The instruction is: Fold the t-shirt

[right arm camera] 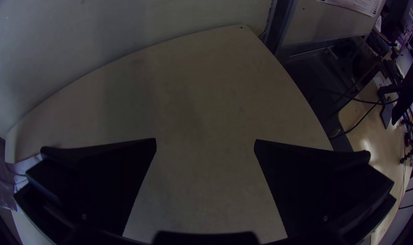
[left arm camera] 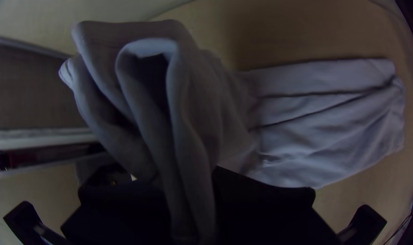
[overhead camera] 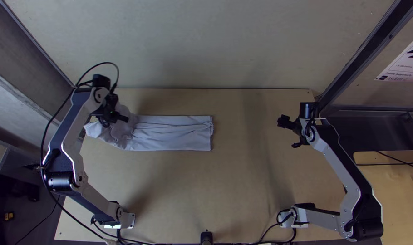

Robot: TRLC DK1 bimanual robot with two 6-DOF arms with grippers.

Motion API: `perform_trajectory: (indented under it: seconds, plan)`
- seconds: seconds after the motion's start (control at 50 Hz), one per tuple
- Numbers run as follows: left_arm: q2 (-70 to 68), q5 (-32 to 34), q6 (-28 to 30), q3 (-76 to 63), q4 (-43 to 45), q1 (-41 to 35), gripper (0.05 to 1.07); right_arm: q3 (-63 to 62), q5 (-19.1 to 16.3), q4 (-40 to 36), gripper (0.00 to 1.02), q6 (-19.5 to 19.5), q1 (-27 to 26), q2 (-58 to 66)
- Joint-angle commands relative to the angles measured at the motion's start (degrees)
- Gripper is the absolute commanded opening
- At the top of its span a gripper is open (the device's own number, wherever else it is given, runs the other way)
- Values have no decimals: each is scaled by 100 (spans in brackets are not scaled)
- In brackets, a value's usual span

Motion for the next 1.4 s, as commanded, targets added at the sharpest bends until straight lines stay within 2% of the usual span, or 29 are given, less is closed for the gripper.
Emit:
perform_trajectory:
  seconds: [0.0,0.12,0.28,0.46,0.72,1.16,1.18,1.2,1.22,1.28,1.32,1.38]
  plan:
    - [-191,-219,-207,247,-261,-458,8,-110,0,37,99,3,-75,-105]
    - [-147,-474,-453,308,-366,-1047,8,-145,-9,37,99,3,-110,-114]
    - [116,-1133,-875,414,-428,-1882,8,-198,-9,37,99,3,-189,-185]
    - [740,-1370,-1394,976,-744,-2761,8,-268,-27,37,99,-32,-339,-228]
    - [1962,-1397,-2070,2207,-1500,-3473,8,-373,-27,37,99,-49,-392,-308]
    - [2885,-1230,-2580,3042,-1649,-4405,8,-830,-35,116,99,-67,-488,-536]
    - [2946,-1221,-2668,3147,-1649,-4422,10,-857,-35,125,99,-67,-488,-545]
    - [2999,-1221,-2730,3261,-1649,-4457,20,-874,-35,142,99,-67,-488,-554]
    - [3052,-1221,-2756,3341,-1649,-4475,36,-892,-35,151,99,-67,-488,-562]
    - [3184,-1203,-2870,3516,-1570,-4528,104,-936,-35,160,99,-67,-488,-562]
    - [3280,-1107,-2914,3613,-1438,-4554,102,-954,-35,160,99,-67,-488,-562]
    - [3403,-632,-2958,3762,-1157,-4607,102,-989,-35,177,99,-67,-488,-571]
